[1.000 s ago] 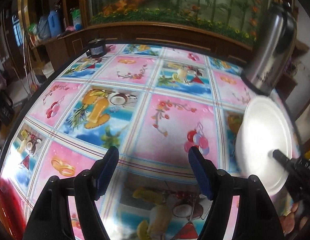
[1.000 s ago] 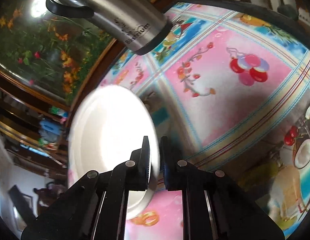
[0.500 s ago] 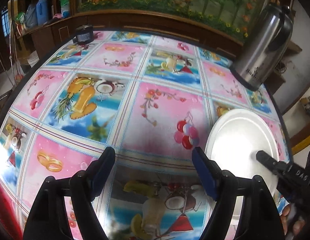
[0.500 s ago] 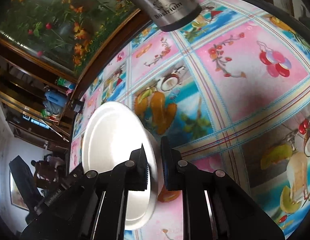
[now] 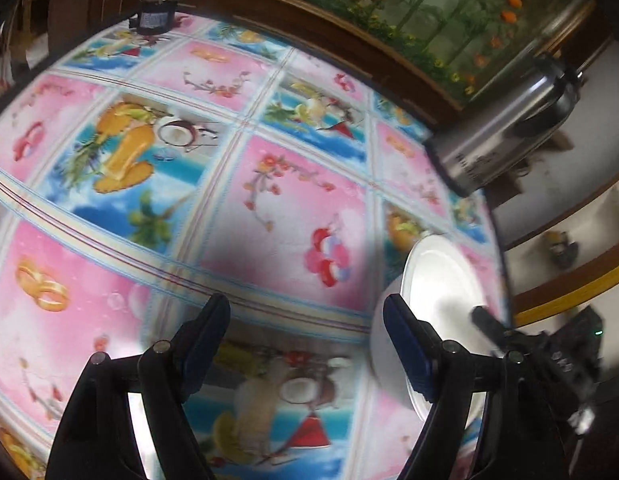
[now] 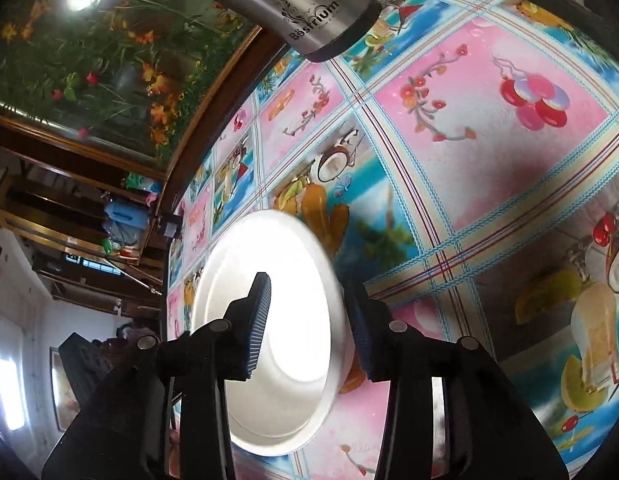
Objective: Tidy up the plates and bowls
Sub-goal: 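Grasp the rim of the white foam bowl with the right tool and lift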
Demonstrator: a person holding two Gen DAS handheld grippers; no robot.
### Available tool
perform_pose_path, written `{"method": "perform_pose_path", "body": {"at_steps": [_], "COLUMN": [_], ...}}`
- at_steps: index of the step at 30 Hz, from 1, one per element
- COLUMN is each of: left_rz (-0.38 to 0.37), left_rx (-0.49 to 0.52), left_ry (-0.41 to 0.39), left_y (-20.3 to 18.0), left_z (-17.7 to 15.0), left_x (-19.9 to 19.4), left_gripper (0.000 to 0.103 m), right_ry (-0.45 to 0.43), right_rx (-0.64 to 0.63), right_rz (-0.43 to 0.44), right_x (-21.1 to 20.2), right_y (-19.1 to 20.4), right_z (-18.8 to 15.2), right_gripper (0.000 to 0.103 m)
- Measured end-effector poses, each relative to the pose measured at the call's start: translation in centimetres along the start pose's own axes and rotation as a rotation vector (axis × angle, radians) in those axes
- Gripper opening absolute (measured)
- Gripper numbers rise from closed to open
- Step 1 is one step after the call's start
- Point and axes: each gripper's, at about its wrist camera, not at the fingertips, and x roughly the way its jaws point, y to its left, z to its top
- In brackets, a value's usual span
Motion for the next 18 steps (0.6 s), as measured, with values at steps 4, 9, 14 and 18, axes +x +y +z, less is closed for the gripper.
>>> {"method": "perform_pose_path", "body": {"at_steps": [4, 9, 14, 18], "left_rz": [-0.097, -0.11, -0.136, -0.131], "left_rx": [-0.02, -0.098, -0.088, -0.033], "left_ry": [0.026, 0.016, 0.036, 0.091], "left_y": [-0.4, 0.8, 0.4, -0.9], "left_z": [-0.1, 0.4, 0.3, -0.5], "left_x": [0.2, -0.1, 0.2, 1.8], "left_gripper": [0.079, 0.08, 0.08, 0.08], "right_ry": [-0.003, -0.022, -0.01, -0.005], "right_rx": [-0.006, 0.005, -0.019, -0.012], "right_rz": [-0.007, -0.008, -0.013, -0.015], "right_x": [0.0, -0.2, 0.0, 0.1], "right_y": [0.1, -0.2, 0.3, 0.2], "right_z": [0.1, 0.2, 0.0, 0.1], "right_gripper": [0.043, 0.043, 0.043, 0.043]}}
